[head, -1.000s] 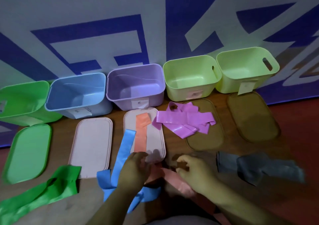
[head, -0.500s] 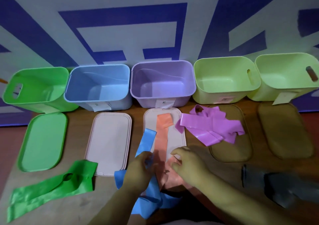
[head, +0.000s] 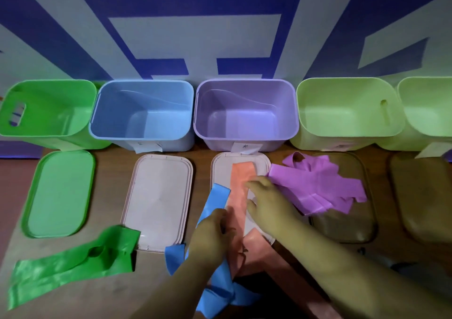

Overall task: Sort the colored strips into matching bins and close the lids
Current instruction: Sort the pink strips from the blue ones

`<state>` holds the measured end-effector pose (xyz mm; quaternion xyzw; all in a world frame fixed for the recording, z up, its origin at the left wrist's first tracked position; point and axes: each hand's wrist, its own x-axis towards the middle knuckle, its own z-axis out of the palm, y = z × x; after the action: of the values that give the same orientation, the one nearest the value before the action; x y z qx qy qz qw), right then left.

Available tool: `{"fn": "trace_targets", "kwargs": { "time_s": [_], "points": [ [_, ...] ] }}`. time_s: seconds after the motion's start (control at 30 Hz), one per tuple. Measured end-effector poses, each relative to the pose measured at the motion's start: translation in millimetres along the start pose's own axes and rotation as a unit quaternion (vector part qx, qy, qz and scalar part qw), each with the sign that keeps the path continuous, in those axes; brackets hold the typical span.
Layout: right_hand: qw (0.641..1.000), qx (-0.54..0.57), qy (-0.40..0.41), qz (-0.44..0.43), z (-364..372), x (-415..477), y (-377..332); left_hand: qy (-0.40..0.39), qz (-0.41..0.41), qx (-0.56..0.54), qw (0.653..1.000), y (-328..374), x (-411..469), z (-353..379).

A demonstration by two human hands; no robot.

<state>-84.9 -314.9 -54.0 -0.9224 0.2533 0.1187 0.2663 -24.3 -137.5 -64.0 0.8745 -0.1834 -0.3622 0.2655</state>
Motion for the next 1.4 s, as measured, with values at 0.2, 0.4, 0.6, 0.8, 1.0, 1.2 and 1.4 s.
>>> {"fn": "trace_targets", "kwargs": {
  "time_s": [0.2,0.4,0.6,0.8,1.0,1.2,1.4],
  "points": [
    [0.993,-0.103,-0.062,-0.005,-5.6,49.4,-14.1,0.04,-0.049,-0.099,0.993,-1.2,7.0,-0.1],
    [0.993,-0.106,-0.049,0.021,-13.8,59.6,-6.8,0.056,-0.039,-0.167,0.984,4.0,2.1,-10.2],
    [0.998,0.035,0.056,-0.026,-33.5,24.3,0.6,0.091,-0.022,-0.222,0.971,11.4,-1.2,-22.9],
    [0.985,0.129,0.091,-0.063,-60.8,-54.3,25.4,0.088,0.032,-0.248,0.964,31.7,-13.9,-29.3],
    [0.977,0.159,0.141,-0.003,-60.8,-125.2,59.1,0.044,0.058,-0.233,0.97,54.0,-37.8,-1.8],
    [0.974,0.116,0.182,0.065,-53.6,-181.2,80.5,-0.043,0.11,-0.194,0.974,72.6,-62.8,39.2],
    [0.985,-0.009,0.135,0.104,-31.0,-197.5,96.3,0.011,0.12,-0.088,0.989,60.3,-69.6,50.4]
  ]
}}
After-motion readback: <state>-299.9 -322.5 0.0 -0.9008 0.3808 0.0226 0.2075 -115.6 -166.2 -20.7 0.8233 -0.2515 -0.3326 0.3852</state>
